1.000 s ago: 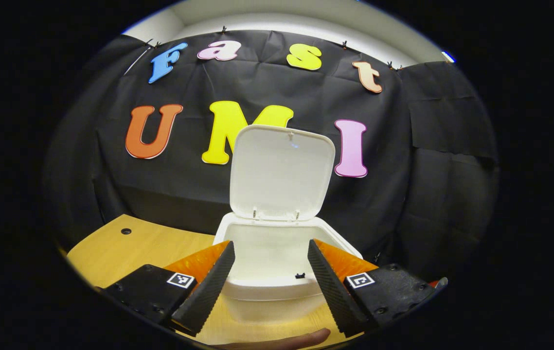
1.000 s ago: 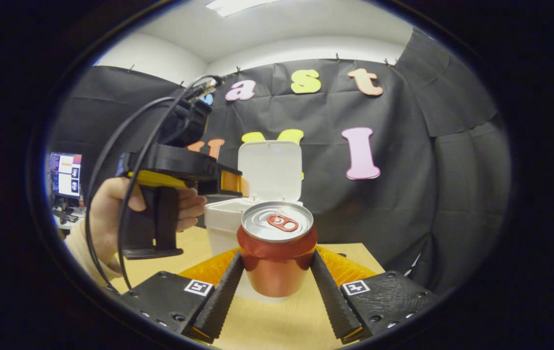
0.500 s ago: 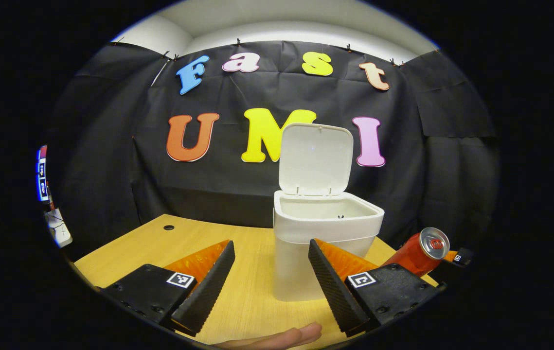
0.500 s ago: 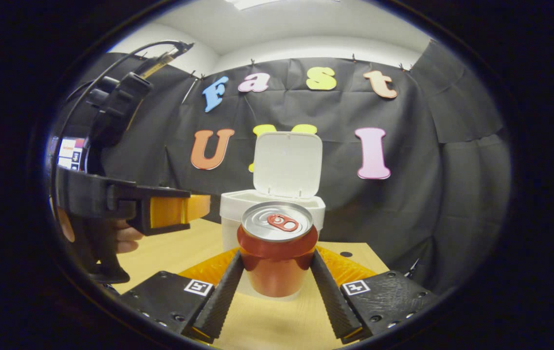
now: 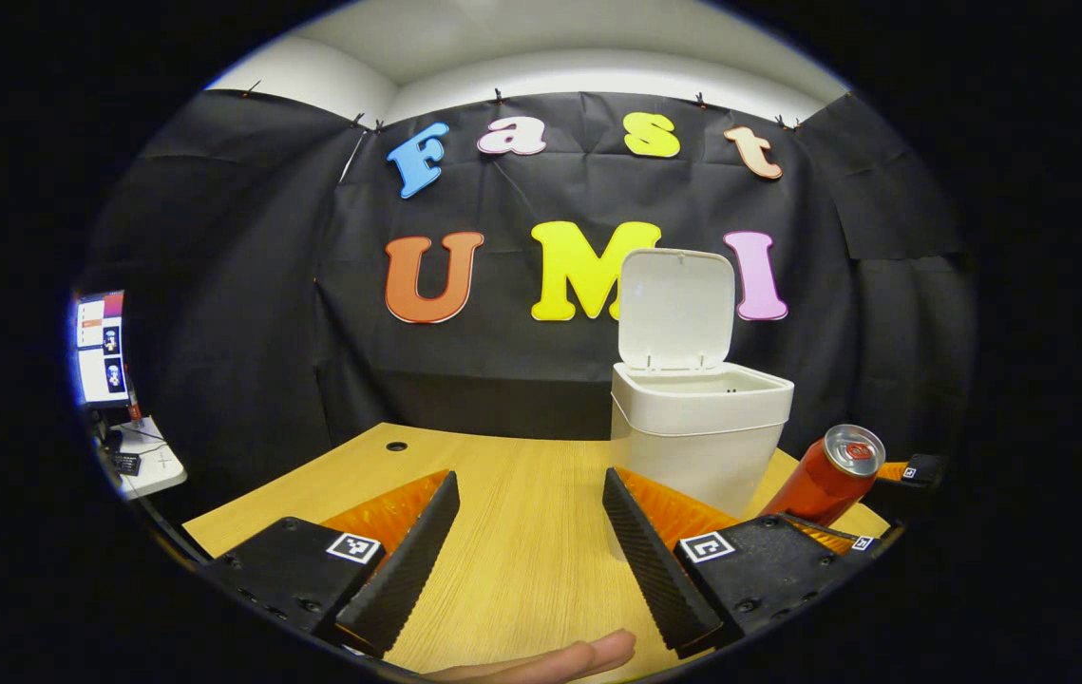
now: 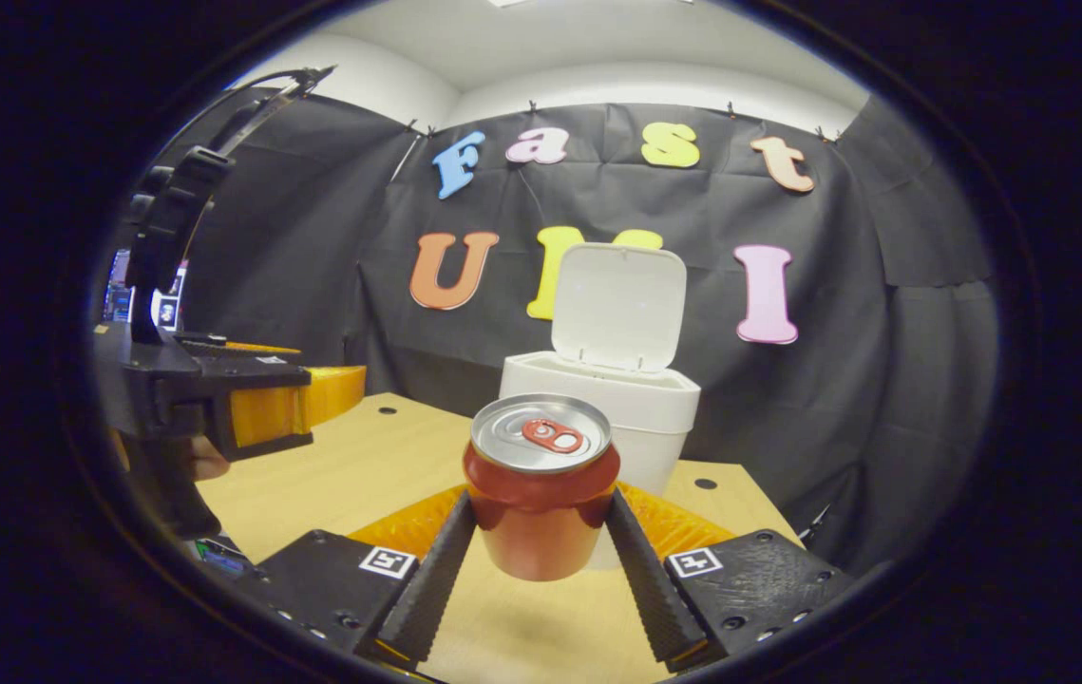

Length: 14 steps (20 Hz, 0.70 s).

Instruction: Press the lid of the desktop garbage bin to open it, pick up the crumpled paper on the desktop and throw it into the bin, then pick up the pop can on the desktop and drop it into the bin, and finally close the garbage bin lid.

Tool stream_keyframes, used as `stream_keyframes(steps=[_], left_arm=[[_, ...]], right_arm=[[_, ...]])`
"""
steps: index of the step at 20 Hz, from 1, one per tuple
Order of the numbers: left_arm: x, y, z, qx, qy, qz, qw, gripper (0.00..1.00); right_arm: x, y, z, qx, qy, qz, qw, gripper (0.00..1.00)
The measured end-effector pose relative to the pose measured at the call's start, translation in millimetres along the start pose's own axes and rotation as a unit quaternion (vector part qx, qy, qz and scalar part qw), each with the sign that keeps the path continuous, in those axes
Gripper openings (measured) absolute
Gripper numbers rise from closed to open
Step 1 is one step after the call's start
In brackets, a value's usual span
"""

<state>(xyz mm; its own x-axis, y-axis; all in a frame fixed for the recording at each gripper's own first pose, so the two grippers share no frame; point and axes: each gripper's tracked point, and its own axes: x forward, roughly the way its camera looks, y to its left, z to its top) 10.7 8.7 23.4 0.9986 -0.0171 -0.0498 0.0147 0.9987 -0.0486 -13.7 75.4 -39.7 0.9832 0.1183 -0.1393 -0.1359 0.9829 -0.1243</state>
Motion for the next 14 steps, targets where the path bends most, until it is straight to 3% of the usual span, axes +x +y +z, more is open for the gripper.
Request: stream_keyframes(steps=[3,7,14], left_arm=[[-4.9,-2.5,-9.2,0.013,0.012,-0.028,0.999,0.98],[-9.6,24.6,-4.4,0.015,0.012,-0.008,1.0,0.98],[-14.1,59.3,3.7,-0.015,0.004,0.009,1.0,0.98]], right_arm=[[-1.8,8.8,1.4,-0.029,0.007,-0.001,1.0,0.81],[-1.4,19.2,7.3,-0.027,0.016,0.013,0.999,0.81],[10.2,9.6,70.8,-0.025,0.001,0.01,1.0,0.81]])
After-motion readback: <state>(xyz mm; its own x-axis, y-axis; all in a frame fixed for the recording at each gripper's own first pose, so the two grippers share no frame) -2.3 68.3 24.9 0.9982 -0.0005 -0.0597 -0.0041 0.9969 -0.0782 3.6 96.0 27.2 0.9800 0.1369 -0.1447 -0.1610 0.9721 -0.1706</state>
